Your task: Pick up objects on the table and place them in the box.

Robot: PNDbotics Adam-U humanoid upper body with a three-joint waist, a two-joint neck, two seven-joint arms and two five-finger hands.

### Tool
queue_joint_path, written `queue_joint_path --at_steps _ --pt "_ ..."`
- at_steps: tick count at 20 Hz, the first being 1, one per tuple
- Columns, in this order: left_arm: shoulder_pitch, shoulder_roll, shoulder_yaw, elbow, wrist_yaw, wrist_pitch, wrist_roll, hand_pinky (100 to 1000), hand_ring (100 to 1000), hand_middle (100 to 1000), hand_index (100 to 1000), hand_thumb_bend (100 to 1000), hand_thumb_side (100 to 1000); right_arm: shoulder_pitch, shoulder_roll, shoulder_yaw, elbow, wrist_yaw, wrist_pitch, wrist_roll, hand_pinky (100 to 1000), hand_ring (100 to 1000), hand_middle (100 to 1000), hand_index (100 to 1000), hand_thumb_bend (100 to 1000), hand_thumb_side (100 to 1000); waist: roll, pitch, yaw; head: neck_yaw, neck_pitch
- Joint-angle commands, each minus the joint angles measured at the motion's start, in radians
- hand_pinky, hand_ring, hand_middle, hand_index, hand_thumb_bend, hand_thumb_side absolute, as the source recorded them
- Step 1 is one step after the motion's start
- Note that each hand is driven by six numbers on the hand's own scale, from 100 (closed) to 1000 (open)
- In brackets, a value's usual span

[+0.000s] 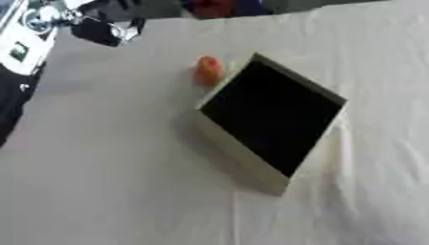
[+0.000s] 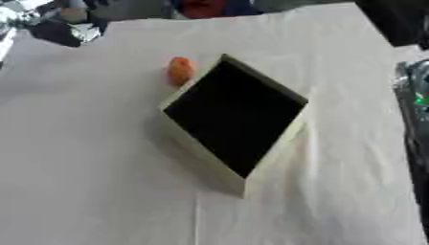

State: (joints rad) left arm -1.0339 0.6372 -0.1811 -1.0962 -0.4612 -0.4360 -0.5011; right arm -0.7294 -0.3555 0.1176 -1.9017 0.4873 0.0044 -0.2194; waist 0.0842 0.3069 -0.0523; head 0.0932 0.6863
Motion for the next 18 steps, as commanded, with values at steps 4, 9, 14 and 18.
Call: queue_joint_path --at_steps 4,9,14,18 --pt "-0.033 0.045 0.01 -0.012 -0.034 -0.034 -0.093 742 819 827 883 202 450 -0.012 -0.004 0.001 -0.018 0.01 -0.001 0.004 741 831 640 738 100 701 -0.002 -0.028 0.004 -0.005 0.006" --pt "-0.046 0.034 0.008 -0.01 -0.078 -0.055 -0.111 767 850 842 904 371 494 -0.011 -0.003 0.001 -0.017 0.009 0.0 0.004 741 831 640 738 100 702 -0.003 -0.028 0.003 -0.006 0.002" --pt "-0.065 0.014 0.001 0.004 -0.125 -0.08 -0.09 775 860 849 916 433 482 -0.011 -0.001 0.002 -0.017 0.006 0.002 0.004 741 830 639 737 100 701 -0.004 -0.026 0.002 -0.006 0.0" --pt "-0.073 0.0 -0.014 0.02 -0.128 -0.117 -0.073 782 865 862 913 295 329 -0.013 0.0 0.002 -0.018 0.006 0.003 0.005 741 830 639 737 100 702 -0.004 -0.025 -0.001 -0.005 0.0"
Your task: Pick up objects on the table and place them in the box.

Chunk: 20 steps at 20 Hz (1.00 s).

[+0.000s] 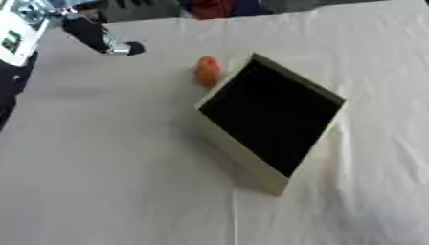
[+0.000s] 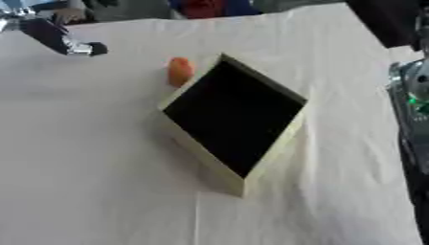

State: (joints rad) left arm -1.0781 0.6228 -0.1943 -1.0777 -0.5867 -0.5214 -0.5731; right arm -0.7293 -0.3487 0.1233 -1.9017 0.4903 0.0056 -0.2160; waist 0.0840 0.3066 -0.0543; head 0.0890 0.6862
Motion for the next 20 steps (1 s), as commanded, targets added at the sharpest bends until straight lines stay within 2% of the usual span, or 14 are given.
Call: queue_joint_path --at_steps 1,5,8,15,20 --pt "-0.031 0.011 -0.004 0.006 0.002 -0.041 0.002 787 870 873 914 284 301 -0.013 -0.006 -0.004 -0.018 0.003 0.002 0.002 741 830 637 737 100 702 -0.004 -0.025 0.0 -0.001 0.0" --pt "-0.041 0.001 -0.015 0.016 0.012 -0.071 0.012 794 867 869 910 340 328 -0.012 -0.004 -0.004 -0.019 0.002 0.002 0.002 740 830 634 737 100 703 -0.003 -0.025 -0.004 0.0 0.0" --pt "-0.05 -0.012 -0.023 0.025 0.014 -0.092 0.033 781 852 852 901 343 312 -0.014 -0.001 -0.003 -0.02 0.0 0.002 0.002 740 830 633 737 100 702 -0.002 -0.022 -0.008 0.0 -0.001" --pt "-0.066 -0.05 -0.039 0.086 0.003 -0.113 0.026 781 854 864 910 399 442 -0.024 0.009 0.0 -0.025 -0.001 -0.001 0.005 740 829 631 736 100 702 0.002 -0.015 -0.023 0.006 -0.005" --pt "-0.078 -0.078 -0.039 0.122 -0.007 -0.123 0.007 776 849 860 906 391 462 -0.029 0.012 0.002 -0.029 -0.002 -0.003 0.006 739 829 630 736 100 703 0.009 -0.007 -0.038 0.015 -0.01"
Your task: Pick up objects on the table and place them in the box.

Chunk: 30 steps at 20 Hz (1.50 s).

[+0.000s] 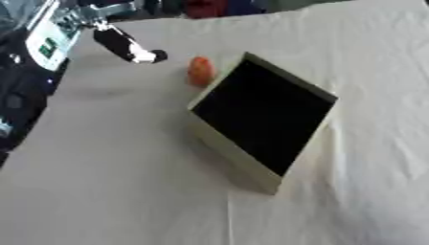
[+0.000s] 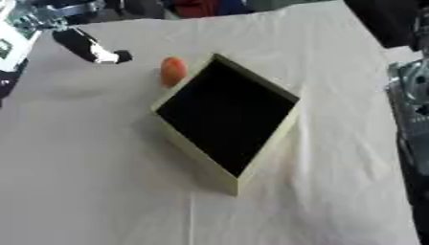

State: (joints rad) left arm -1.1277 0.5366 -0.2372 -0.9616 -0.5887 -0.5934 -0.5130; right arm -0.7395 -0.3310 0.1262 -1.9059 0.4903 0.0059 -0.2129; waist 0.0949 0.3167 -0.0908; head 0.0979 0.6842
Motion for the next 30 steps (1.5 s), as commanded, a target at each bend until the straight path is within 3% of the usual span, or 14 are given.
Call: queue_joint_path --at_steps 1,7,11,15,18,23,30 --pt "-0.03 0.004 0.005 0.011 -0.007 -0.052 -0.055 776 849 860 906 391 462 -0.02 -0.006 -0.001 -0.025 -0.003 -0.003 0.003 739 829 630 736 100 703 -0.001 -0.016 -0.003 0.007 -0.009" --pt "-0.035 -0.016 0.006 0.041 -0.03 -0.048 -0.067 765 842 861 890 185 261 -0.025 -0.004 0.0 -0.029 -0.007 -0.004 0.001 737 828 627 736 100 706 0.005 -0.007 -0.013 0.006 -0.006" --pt "-0.039 -0.027 0.007 0.063 -0.033 -0.043 -0.072 785 855 872 894 143 235 -0.03 0.001 0.001 -0.031 -0.008 -0.006 0.001 737 827 625 735 100 705 0.006 -0.002 -0.018 0.008 -0.008" --pt "-0.042 -0.037 0.008 0.075 -0.036 -0.043 -0.077 841 886 886 901 167 275 -0.033 0.003 0.001 -0.032 -0.009 -0.005 0.002 736 826 623 735 100 706 0.006 0.002 -0.025 0.007 -0.007" --pt "-0.045 -0.043 0.007 0.08 -0.04 -0.047 -0.081 873 902 893 909 265 392 -0.033 0.007 0.001 -0.034 -0.011 -0.006 0.001 735 824 621 734 100 707 0.008 0.004 -0.028 0.007 -0.006" --pt "-0.049 -0.053 0.017 0.098 -0.063 -0.043 -0.075 878 911 900 915 325 429 -0.036 0.016 0.002 -0.039 -0.013 -0.009 0.001 734 822 617 733 100 707 0.012 0.008 -0.04 0.007 -0.008" --pt "-0.054 -0.063 0.043 0.138 -0.12 -0.028 -0.047 866 909 896 911 307 438 -0.038 0.018 0.003 -0.044 -0.021 -0.009 -0.002 731 821 613 732 100 709 0.019 0.019 -0.057 0.01 -0.017"
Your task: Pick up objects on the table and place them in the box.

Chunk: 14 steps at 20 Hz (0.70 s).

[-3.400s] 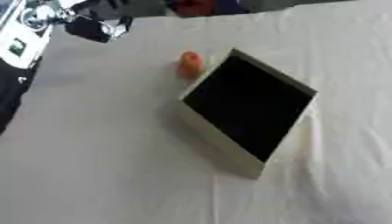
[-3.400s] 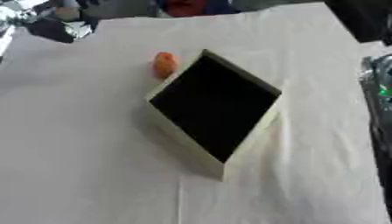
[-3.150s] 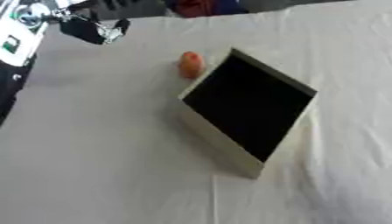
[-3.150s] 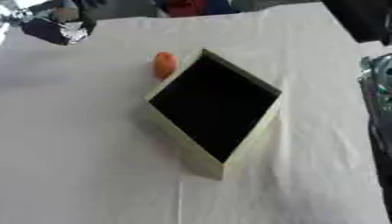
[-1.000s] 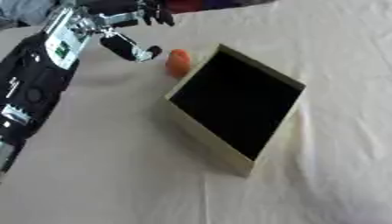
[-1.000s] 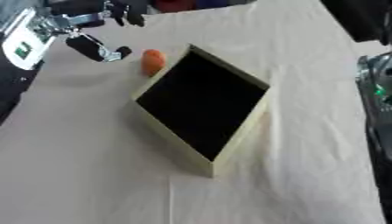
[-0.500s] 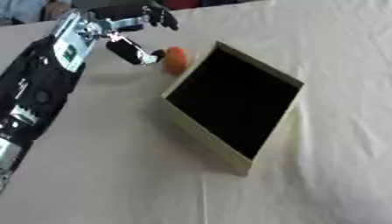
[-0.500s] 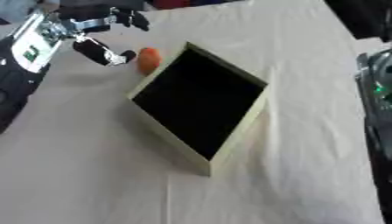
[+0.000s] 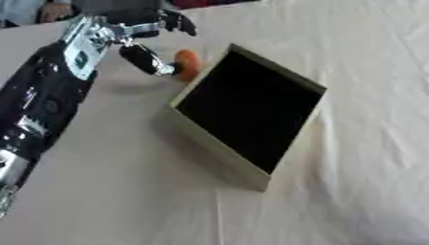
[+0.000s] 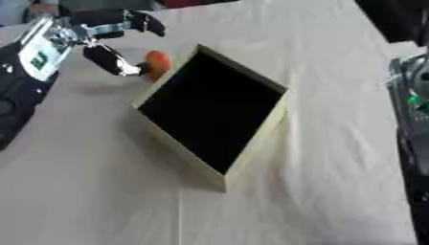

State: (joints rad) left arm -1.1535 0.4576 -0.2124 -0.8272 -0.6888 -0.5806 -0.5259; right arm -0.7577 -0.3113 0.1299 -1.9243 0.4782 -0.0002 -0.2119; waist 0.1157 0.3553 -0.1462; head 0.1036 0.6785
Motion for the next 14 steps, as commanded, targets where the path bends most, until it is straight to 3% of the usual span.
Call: queue_joint_path --at_steps 1,14 --pt "-0.028 0.014 0.021 0.009 -0.028 -0.04 -0.03 865 908 896 911 304 439 -0.02 -0.002 -0.001 -0.026 -0.011 -0.003 -0.004 731 821 613 732 100 709 -0.001 -0.017 -0.003 0.006 -0.012" --pt "-0.027 0.001 0.057 0.076 -0.121 -0.026 0.008 847 897 880 899 252 466 -0.021 -0.001 -0.003 -0.033 -0.022 -0.004 -0.014 727 822 613 731 100 712 0.008 0.0 -0.024 0.01 -0.018"
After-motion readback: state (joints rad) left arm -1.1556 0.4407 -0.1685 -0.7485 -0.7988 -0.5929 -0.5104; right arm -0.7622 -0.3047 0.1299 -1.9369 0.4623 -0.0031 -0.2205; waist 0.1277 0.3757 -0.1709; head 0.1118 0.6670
